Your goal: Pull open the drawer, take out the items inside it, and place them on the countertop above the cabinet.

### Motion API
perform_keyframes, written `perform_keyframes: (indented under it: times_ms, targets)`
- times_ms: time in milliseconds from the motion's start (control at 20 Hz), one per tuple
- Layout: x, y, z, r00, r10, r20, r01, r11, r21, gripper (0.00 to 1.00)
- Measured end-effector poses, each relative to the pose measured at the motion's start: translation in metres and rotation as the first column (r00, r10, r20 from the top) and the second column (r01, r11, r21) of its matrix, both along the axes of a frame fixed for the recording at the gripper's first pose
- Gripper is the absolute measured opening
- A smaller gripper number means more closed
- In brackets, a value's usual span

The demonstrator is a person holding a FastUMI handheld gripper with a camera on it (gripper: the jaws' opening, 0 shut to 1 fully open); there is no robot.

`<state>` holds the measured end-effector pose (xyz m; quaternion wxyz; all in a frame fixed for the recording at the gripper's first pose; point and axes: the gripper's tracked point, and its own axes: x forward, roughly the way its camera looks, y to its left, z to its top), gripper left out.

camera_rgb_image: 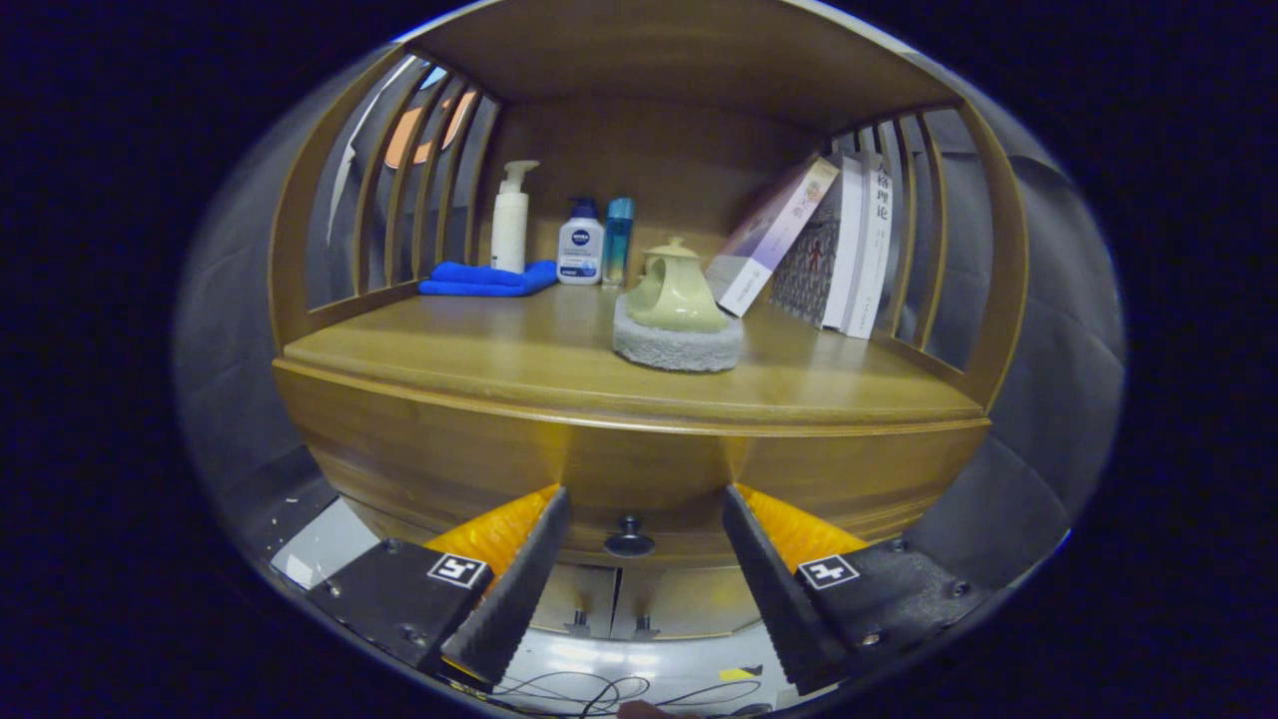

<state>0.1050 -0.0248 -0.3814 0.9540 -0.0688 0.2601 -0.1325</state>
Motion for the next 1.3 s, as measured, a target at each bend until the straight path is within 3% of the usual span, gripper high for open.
perform_keyframes:
  times_ms: [150,250,600,1050,1300]
  targets:
    - [-0.002,0.001,-0.001,0.999,0.024,-0.025,-0.024,1.0,-0.005,0.98]
    - [-0.005,0.015,0.013,0.994,0.105,-0.009,-0.105,0.994,0.035,0.99]
    - [-0.032,0.041,0.132,0.965,0.207,0.162,-0.218,0.975,0.05,0.99]
    - [-0.088,0.049,0.334,0.839,0.286,0.463,-0.313,0.95,-0.019,0.99]
    - [-0.122,0.04,0.41,0.8,0.283,0.529,-0.304,0.951,-0.049,0.99]
